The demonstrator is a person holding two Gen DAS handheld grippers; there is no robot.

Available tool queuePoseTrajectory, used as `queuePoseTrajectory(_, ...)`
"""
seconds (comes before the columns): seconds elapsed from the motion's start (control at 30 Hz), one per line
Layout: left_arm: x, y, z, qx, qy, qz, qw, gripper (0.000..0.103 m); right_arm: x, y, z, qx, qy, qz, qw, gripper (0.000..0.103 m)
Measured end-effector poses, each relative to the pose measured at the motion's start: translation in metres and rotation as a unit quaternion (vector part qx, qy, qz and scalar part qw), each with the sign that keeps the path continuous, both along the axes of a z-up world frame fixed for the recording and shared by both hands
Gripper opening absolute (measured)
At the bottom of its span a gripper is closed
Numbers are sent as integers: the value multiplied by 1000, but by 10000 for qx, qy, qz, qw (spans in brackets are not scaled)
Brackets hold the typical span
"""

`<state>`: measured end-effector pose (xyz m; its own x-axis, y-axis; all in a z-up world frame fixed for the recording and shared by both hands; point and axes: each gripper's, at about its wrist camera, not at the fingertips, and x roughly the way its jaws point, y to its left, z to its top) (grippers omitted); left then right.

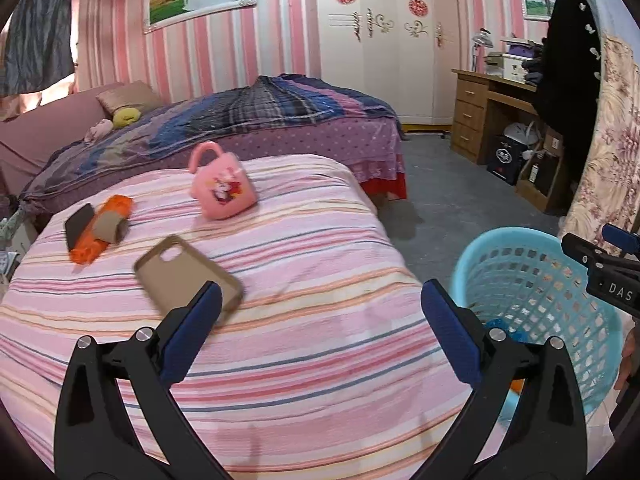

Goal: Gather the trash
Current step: 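Move both open grippers back over the bed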

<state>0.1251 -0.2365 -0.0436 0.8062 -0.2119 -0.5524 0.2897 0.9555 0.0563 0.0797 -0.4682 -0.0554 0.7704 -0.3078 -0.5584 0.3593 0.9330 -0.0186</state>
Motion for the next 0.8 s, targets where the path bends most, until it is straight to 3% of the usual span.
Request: queuePoseTrajectory(0.8, 28, 145, 12, 11, -135, 949, 9954, 98, 60, 117, 7, 111, 58, 662, 9977, 96)
